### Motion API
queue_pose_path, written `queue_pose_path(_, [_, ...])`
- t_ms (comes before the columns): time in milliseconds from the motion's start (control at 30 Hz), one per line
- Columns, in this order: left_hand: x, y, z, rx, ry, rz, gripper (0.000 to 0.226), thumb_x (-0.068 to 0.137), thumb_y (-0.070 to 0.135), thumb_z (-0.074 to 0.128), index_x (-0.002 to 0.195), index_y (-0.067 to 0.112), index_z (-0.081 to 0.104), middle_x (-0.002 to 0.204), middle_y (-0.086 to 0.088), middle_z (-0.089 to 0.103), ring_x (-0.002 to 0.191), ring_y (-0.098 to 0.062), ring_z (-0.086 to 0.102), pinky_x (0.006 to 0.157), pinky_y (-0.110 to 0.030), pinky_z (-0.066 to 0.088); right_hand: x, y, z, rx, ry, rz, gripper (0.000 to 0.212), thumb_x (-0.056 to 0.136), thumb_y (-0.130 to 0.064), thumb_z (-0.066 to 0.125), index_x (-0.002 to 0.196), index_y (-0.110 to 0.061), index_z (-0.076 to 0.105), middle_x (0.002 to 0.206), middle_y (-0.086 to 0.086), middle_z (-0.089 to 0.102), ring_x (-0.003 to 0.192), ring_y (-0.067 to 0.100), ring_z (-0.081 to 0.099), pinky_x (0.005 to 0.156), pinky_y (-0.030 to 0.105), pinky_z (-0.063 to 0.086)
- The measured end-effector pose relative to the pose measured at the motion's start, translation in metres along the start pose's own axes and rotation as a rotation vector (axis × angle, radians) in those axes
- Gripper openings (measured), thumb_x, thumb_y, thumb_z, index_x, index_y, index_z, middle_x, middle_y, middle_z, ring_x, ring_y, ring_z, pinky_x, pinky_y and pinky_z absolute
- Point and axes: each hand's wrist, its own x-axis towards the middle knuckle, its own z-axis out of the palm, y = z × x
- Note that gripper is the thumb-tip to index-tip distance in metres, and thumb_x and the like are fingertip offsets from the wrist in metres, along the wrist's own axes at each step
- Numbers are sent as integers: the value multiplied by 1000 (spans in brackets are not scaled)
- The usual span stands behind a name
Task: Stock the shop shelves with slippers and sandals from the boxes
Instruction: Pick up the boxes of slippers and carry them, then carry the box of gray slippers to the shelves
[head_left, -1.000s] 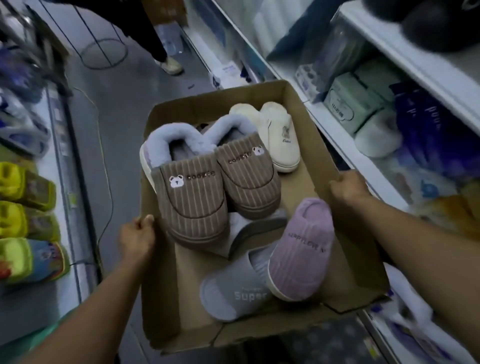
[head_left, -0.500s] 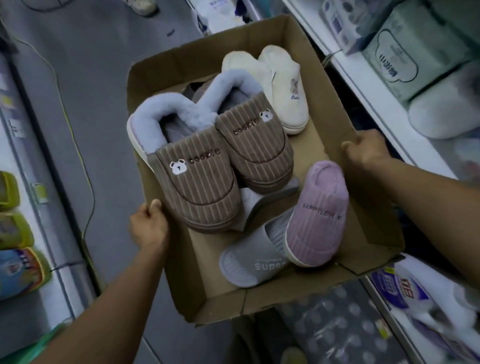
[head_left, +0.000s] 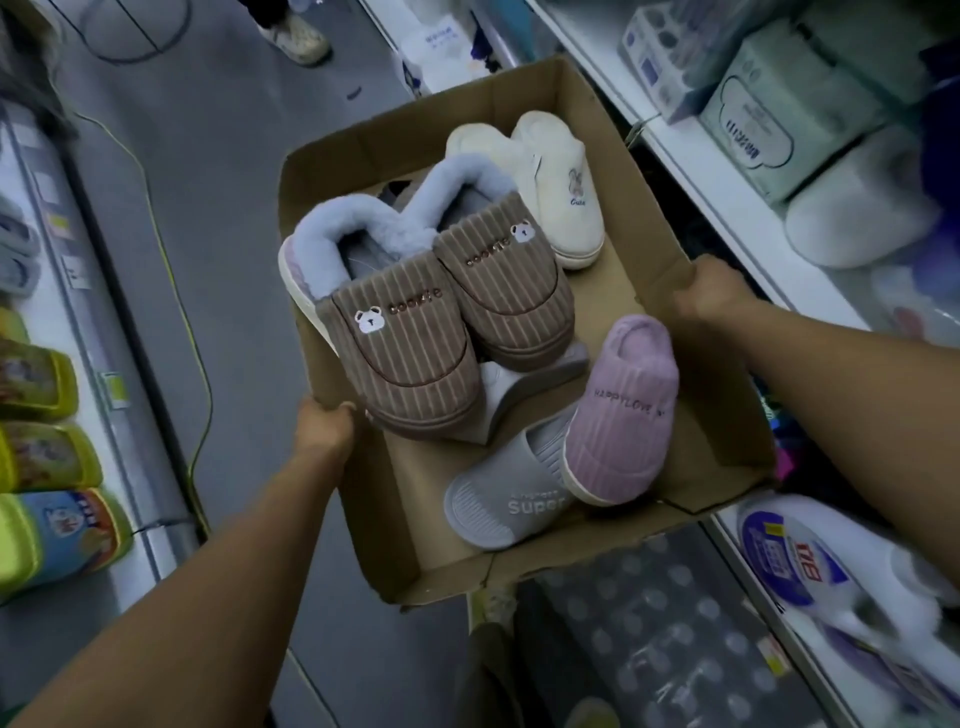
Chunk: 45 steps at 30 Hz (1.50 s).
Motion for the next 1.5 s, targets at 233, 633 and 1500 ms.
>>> queue_pose_path(233, [-68, 2, -32, 362, -55, 141, 57, 96, 21, 54, 145, 6, 29, 143, -19, 44, 125, -39, 48, 102, -49, 43, -88, 17, -39, -243, 16, -154, 40, 88, -18, 49, 127, -8, 48, 130, 18, 50, 117, 37, 52, 91, 44, 45])
queue_pose_path(633, [-343, 47, -71, 214, -52, 918, 30, 94, 22, 57, 123, 17, 59, 108, 5, 64, 94, -11, 61, 84, -32, 51, -323, 117, -142, 13, 352, -407, 34, 91, -23, 54, 125, -21, 54, 128, 3, 56, 114, 28, 56, 83, 36, 47])
queue_pose_path(1500, [-728, 142, -26, 395, -457, 2397, 53, 93, 51, 47, 135, 19, 47, 127, -11, 56, 111, -34, 53, 87, -47, 45, -776, 295, -255, -145, 1211, 496, 48, 85, -36, 51, 129, -17, 55, 138, 8, 49, 121, 31, 49, 93, 43, 42])
